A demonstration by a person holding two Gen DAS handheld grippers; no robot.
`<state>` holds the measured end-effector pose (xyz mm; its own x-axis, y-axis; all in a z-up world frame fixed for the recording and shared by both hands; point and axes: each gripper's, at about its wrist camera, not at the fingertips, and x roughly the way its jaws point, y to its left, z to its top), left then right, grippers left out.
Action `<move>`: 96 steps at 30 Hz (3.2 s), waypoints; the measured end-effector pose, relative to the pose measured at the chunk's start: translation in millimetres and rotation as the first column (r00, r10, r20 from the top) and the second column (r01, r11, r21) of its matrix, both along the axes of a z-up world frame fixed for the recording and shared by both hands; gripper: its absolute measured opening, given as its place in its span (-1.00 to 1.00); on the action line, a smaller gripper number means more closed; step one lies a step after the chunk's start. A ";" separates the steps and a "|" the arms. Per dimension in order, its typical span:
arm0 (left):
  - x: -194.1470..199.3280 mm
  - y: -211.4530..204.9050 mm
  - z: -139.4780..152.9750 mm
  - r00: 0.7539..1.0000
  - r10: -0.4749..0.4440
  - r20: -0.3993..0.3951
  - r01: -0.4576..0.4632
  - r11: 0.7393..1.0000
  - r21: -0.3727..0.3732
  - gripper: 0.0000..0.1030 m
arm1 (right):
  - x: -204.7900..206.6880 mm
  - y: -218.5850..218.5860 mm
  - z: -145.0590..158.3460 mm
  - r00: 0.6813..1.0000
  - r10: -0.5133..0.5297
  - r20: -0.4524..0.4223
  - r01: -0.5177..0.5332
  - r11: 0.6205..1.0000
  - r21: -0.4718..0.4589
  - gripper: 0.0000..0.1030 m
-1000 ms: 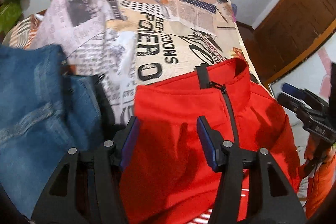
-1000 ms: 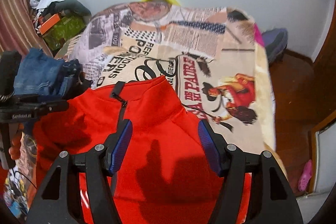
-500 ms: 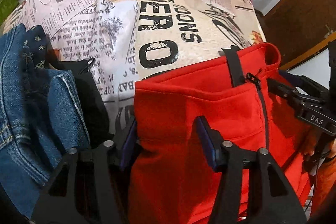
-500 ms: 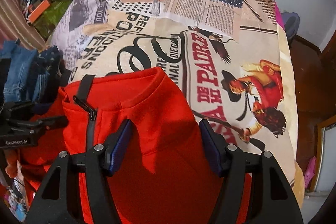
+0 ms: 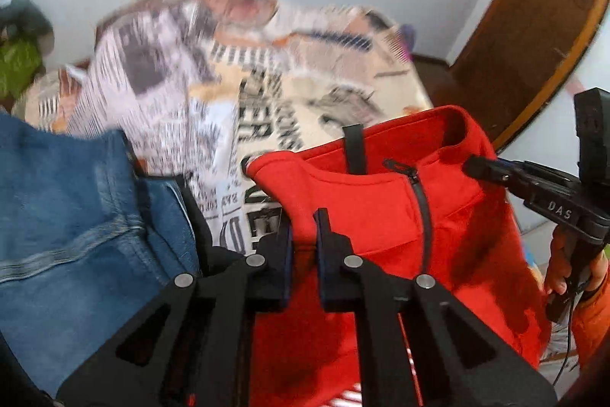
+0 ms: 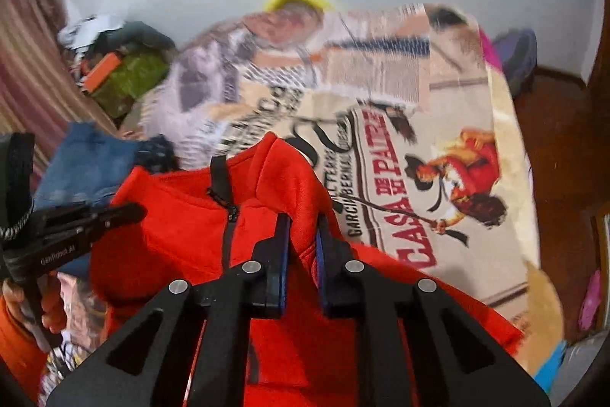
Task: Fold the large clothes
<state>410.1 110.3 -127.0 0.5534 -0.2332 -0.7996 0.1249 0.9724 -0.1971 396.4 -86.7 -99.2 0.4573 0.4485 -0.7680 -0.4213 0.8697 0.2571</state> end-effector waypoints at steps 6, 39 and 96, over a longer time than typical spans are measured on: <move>-58.1 -14.8 57.6 0.992 -0.058 0.116 0.060 0.998 -0.016 -0.83 | -64.1 -17.5 49.3 0.993 0.032 0.118 -0.033 0.999 0.007 -0.80; -256.1 -70.7 -74.8 0.988 -0.142 -0.059 0.147 0.984 0.100 -0.20 | -242.3 -79.4 -30.4 0.999 -0.045 -0.003 0.045 0.999 -0.028 -0.59; -248.6 -8.7 -54.2 0.988 0.152 0.039 -0.156 0.975 0.161 0.54 | -229.7 -107.6 2.3 0.994 -0.083 0.067 0.089 0.991 -0.102 0.25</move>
